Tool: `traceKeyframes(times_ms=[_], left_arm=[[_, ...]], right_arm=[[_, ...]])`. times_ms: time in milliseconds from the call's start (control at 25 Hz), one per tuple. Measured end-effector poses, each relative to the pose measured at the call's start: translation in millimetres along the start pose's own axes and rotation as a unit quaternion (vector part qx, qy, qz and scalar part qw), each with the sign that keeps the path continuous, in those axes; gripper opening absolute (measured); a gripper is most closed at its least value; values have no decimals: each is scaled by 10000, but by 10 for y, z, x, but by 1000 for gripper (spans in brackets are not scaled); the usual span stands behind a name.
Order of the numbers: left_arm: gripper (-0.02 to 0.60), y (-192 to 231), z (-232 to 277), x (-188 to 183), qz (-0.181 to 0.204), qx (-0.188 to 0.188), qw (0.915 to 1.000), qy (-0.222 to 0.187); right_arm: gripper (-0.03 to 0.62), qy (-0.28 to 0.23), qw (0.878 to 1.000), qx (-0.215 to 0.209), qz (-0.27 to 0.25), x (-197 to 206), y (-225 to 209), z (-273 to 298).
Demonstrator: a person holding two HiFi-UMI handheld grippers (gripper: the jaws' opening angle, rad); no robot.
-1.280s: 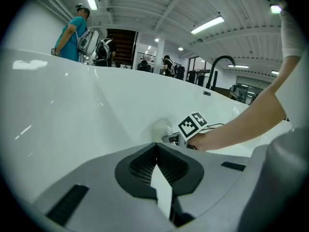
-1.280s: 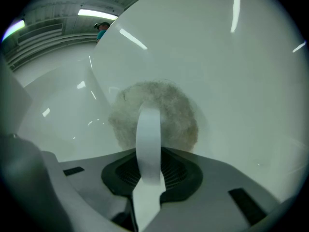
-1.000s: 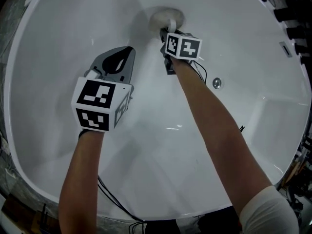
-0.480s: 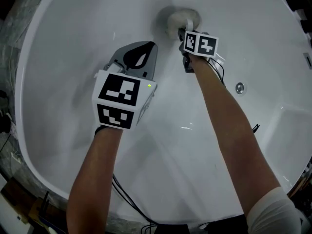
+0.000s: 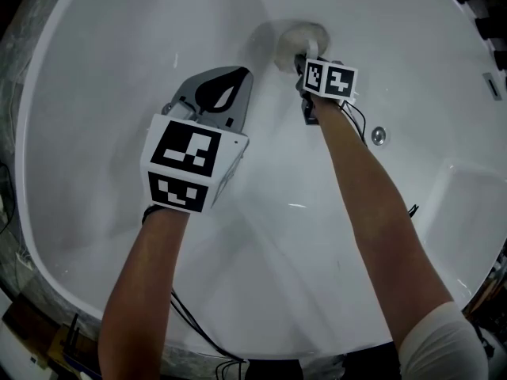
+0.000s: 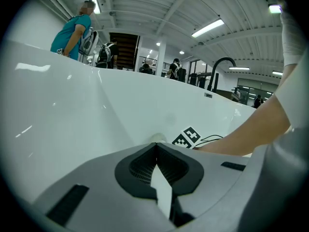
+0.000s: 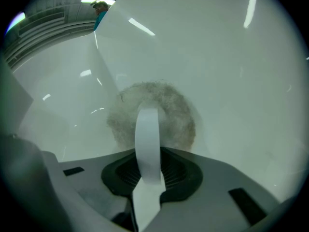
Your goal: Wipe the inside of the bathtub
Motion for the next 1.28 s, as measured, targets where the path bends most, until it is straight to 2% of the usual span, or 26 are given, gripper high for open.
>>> traceKeyframes(times_ms=[280,560,720,840,1040,1160,1280], left_arm=[[11,-196,89,113,-22,-1,9999,140],[11,-185,189,153,-36,140,9997,187],[11,-733,275,-17,54,240,9996,116],[11,-994,252,-93,120,273,9995,108],[11,-1292,338,10,110,318,9993,173],[11,-1663,547,127,186,379,9987,272],[11,-2122,664,17,267,420,9984,267]], right_arm=[[95,24,9996,194,228,256,-473,-212],[95,82,9989,356,278,297,-612,-219],[95,22,9983,450,376,472,-1111,-602],[95,1,9977,539,409,562,-1323,-857],[95,41,9964,687,489,827,-1668,-1051],[95,34,9957,712,598,1093,-2046,-1143],[95,-63,9945,750,730,1182,-2445,-1444]])
Point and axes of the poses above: the fingertips, and each gripper's own axes: z forward along the fingers, y to its left, x out of its underside, the point moved 5 cm from there along -z, backward along the fingers, and after that the axes turned 5 degrees about y, right-handed, at the moved point
